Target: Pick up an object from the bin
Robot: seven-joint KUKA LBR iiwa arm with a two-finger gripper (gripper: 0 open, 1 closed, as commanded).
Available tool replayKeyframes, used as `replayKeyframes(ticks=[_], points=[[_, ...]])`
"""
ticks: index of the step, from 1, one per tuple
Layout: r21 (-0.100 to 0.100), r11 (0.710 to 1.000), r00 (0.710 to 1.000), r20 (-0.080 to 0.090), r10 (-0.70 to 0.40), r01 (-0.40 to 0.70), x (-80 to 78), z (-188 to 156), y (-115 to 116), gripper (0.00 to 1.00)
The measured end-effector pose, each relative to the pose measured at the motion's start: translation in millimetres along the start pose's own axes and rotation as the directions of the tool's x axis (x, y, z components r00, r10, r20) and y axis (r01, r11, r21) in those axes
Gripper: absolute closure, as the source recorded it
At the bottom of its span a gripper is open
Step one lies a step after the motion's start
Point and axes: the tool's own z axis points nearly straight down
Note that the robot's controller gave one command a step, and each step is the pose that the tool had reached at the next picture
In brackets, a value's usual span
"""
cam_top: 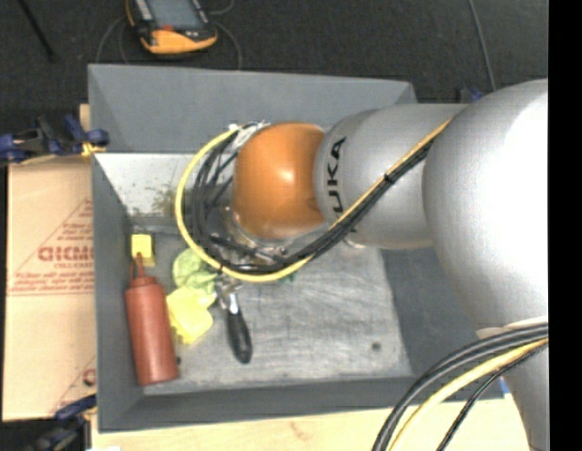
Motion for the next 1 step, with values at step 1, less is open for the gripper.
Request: replayKeyframes(ticks=[1], points=[[-0.003,1.0,1.0,0.0,-0.006,0.006,3.2,2.4,5.7,1.0]])
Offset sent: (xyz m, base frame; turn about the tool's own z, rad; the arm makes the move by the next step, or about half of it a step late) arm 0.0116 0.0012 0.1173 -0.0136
